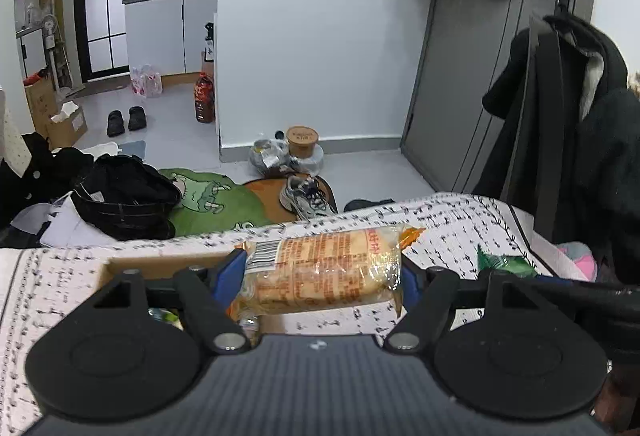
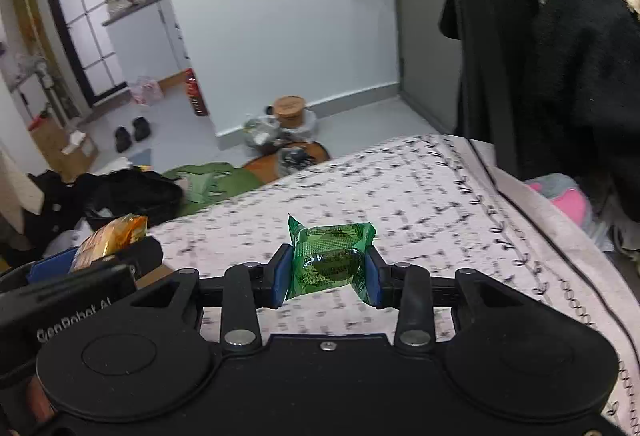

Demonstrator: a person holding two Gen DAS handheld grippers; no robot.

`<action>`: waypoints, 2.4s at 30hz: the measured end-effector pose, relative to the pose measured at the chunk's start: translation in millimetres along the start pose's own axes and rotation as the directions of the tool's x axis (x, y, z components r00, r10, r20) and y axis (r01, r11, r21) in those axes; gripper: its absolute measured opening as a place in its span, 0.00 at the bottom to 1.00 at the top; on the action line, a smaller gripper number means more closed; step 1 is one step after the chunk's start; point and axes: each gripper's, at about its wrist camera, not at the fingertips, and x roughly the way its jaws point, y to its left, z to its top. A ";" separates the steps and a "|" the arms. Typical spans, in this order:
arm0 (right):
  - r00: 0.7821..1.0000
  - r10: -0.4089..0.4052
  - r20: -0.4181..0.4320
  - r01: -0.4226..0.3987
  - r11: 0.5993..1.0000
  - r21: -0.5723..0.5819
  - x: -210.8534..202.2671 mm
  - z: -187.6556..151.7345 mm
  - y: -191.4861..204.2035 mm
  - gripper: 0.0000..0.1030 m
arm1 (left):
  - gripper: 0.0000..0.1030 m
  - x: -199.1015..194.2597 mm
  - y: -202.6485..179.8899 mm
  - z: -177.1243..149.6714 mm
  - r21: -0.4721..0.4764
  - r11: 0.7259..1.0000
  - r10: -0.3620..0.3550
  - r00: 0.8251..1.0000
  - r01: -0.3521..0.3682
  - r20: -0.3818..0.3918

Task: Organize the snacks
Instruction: 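Carry both snacks over the box and open both tools to drop them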

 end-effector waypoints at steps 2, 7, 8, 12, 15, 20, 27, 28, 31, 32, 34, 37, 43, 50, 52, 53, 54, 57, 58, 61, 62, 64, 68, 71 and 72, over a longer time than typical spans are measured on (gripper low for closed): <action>1.000 0.019 0.000 -0.019 1.000 -0.008 -3.3 -0.3 10.9 0.36 | 0.72 -7.1 9.6 3.4 0.002 1.000 0.003 1.000 -0.003 0.008; 0.998 0.066 -0.006 -0.066 0.998 -0.022 -4.2 -2.2 32.7 0.36 | 0.72 -15.8 31.2 7.6 -0.002 1.000 0.031 0.999 -0.031 0.021; 0.997 0.072 -0.008 -0.072 0.997 -0.024 -3.7 -2.7 35.7 0.36 | 0.72 -18.6 35.3 6.8 -0.006 0.999 0.037 0.999 -0.037 0.021; 0.995 0.104 -0.011 -0.104 0.994 -0.035 -5.2 -6.1 48.9 0.36 | 0.72 -23.7 51.3 3.7 -0.017 0.998 0.056 0.998 -0.056 0.019; 0.993 0.121 -0.015 -0.122 0.991 -0.058 -7.8 -8.6 60.8 0.36 | 0.72 -25.8 63.5 -0.4 -0.033 0.997 0.065 0.998 -0.065 0.013; 0.990 0.140 -0.032 -0.142 0.987 -0.072 -10.2 -11.2 76.4 0.36 | 0.72 -27.1 85.4 -6.9 -0.062 0.995 0.078 0.997 -0.079 -0.015; 0.982 0.181 -0.044 -0.184 0.979 -0.089 -15.4 -17.0 93.9 0.36 | 0.72 -36.2 105.8 -12.1 -0.082 0.990 0.110 0.994 -0.111 -0.022; 0.981 0.187 -0.048 -0.190 0.978 -0.088 -15.9 -17.8 96.4 0.36 | 0.72 -37.0 107.4 -12.3 -0.084 0.990 0.114 0.993 -0.115 -0.024; 0.976 0.208 -0.059 -0.213 0.973 -0.091 -17.3 -21.2 103.0 0.36 | 0.72 -41.2 111.9 -12.2 -0.088 0.988 0.122 0.992 -0.124 -0.024; 0.975 0.212 -0.062 -0.217 0.971 -0.096 -18.2 -22.6 105.6 0.36 | 0.72 -43.3 113.9 -12.4 -0.089 0.988 0.124 0.992 -0.126 -0.023; 0.973 0.221 -0.069 -0.227 0.968 -0.102 -19.6 -24.0 110.7 0.36 | 0.72 -46.0 116.8 -12.4 -0.092 0.987 0.131 0.991 -0.132 -0.024; 0.969 0.234 -0.079 -0.242 0.965 -0.105 -20.5 -26.8 116.6 0.36 | 0.72 -48.2 121.8 -12.9 -0.099 0.985 0.139 0.990 -0.141 -0.031; 0.959 0.263 -0.106 -0.275 0.954 -0.116 -17.7 -33.8 130.2 0.38 | 0.72 -52.6 132.3 -17.0 -0.105 0.982 0.150 0.988 -0.154 -0.036; 0.969 0.224 -0.102 -0.237 0.961 -0.141 -18.6 -34.7 134.3 0.54 | 0.72 -51.9 142.4 -22.2 -0.124 0.982 0.141 0.989 -0.146 -0.048; 0.975 0.203 -0.094 -0.214 0.967 -0.138 -19.3 -32.5 130.6 0.55 | 0.72 -50.6 143.7 -22.8 -0.128 0.982 0.135 0.990 -0.140 -0.049; 0.977 0.193 -0.090 -0.204 0.969 -0.137 -19.5 -31.1 128.8 0.56 | 0.72 -50.1 143.2 -23.2 -0.131 0.982 0.130 0.990 -0.135 -0.050; 0.980 0.181 -0.085 -0.191 0.972 -0.136 -19.8 -30.0 126.2 0.57 | 0.72 -49.9 142.6 -23.6 -0.133 0.983 0.124 0.991 -0.129 -0.051; 0.984 0.158 -0.076 -0.167 0.978 -0.129 -20.6 -28.0 118.8 0.57 | 0.72 -47.4 137.8 -25.4 -0.141 0.985 0.095 0.994 -0.103 -0.063; 0.986 0.150 -0.074 -0.159 0.979 -0.128 -21.2 -27.8 116.5 0.57 | 0.72 -46.0 135.6 -26.1 -0.145 0.985 0.085 0.994 -0.094 -0.067; 0.989 0.132 -0.069 -0.140 0.982 -0.129 -22.6 -27.7 110.3 0.59 | 0.74 -44.2 128.0 -29.1 -0.166 0.985 0.026 0.998 -0.036 -0.064; 0.990 0.126 -0.067 -0.134 0.982 -0.130 -23.3 -27.9 108.3 0.59 | 0.75 -44.4 125.7 -29.2 -0.171 0.985 0.002 0.998 -0.013 -0.062; 0.991 0.117 -0.063 -0.124 0.984 -0.128 -24.0 -27.0 104.6 0.59 | 0.76 -44.7 120.1 -29.7 -0.165 0.986 -0.018 0.998 0.008 -0.060; 0.993 0.103 -0.060 -0.109 0.988 -0.112 -24.6 -24.8 96.0 0.60 | 0.78 -46.8 117.6 -29.0 -0.152 0.988 -0.008 0.998 -0.001 -0.055; 0.993 0.097 -0.062 -0.103 0.989 -0.104 -23.4 -25.4 91.8 0.60 | 0.79 -47.5 121.4 -29.2 -0.165 0.986 0.007 0.998 -0.017 -0.058; 0.993 0.096 -0.063 -0.103 0.989 -0.103 -23.1 -25.8 90.7 0.60 | 0.79 -46.8 123.4 -29.5 -0.169 0.985 0.014 0.998 -0.024 -0.061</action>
